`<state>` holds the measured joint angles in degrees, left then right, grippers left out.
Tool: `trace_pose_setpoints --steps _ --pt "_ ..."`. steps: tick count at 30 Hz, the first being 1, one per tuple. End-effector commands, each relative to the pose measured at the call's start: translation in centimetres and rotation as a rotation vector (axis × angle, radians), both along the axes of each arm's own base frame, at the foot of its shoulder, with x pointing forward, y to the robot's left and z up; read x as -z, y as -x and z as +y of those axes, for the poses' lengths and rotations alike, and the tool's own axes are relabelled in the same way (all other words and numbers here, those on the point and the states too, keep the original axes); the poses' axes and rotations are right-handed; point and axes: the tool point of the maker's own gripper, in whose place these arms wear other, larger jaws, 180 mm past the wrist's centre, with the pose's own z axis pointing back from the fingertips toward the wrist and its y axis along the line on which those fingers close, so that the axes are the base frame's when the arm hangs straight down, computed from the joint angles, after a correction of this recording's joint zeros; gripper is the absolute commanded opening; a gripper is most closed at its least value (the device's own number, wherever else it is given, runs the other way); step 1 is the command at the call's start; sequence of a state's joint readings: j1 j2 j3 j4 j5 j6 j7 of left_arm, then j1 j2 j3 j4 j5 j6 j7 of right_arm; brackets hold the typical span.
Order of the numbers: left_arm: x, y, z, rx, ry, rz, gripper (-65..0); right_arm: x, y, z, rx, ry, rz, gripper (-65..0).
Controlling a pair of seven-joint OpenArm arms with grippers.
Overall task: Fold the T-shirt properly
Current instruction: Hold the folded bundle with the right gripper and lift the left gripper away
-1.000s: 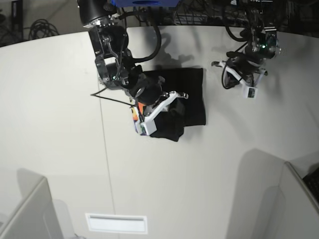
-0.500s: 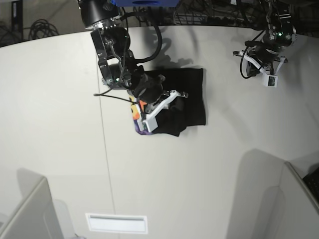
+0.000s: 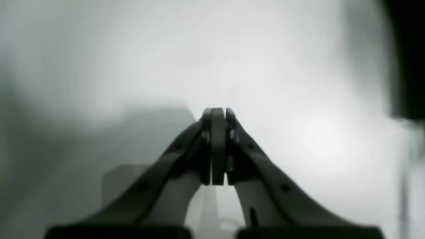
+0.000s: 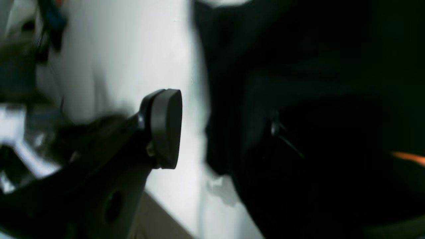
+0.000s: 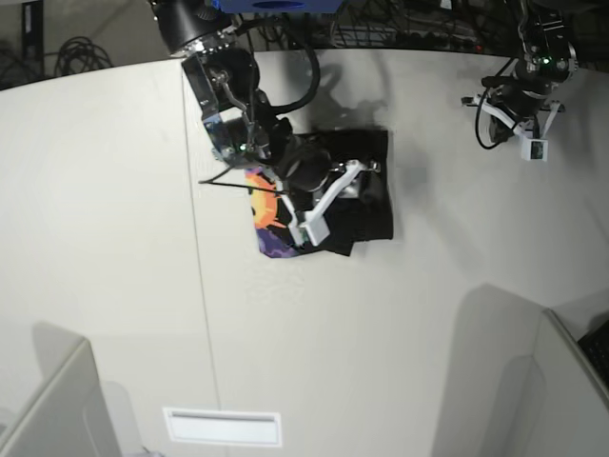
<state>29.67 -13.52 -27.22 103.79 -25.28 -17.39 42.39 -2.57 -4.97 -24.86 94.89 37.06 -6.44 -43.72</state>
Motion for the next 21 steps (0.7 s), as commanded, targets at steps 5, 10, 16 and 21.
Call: trace_pose_setpoints --steps 5,10,16,21 --pt "-2.1 -0.2 2.0 0.018 -0.048 0.004 -65.0 -3.2 -0.6 4.2 -0.119 -0.037 -0.104 -34.2" --pt "-3.3 0.0 3.5 0.062 -0.084 -0.02 -65.0 -4.5 0.3 7.1 -0.244 -0.017 -0.169 -34.4" --pt "-3.6 0.4 4.1 0.065 -0.099 -0.021 -65.0 -9.7 1.0 6.9 -0.304 -0.052 -0.331 -34.7" --pt "-3.3 0.1 1.5 0.066 -0.039 -0.057 -65.0 -9.0 -1.5 0.1 -0.092 -0.016 -0.306 -58.4"
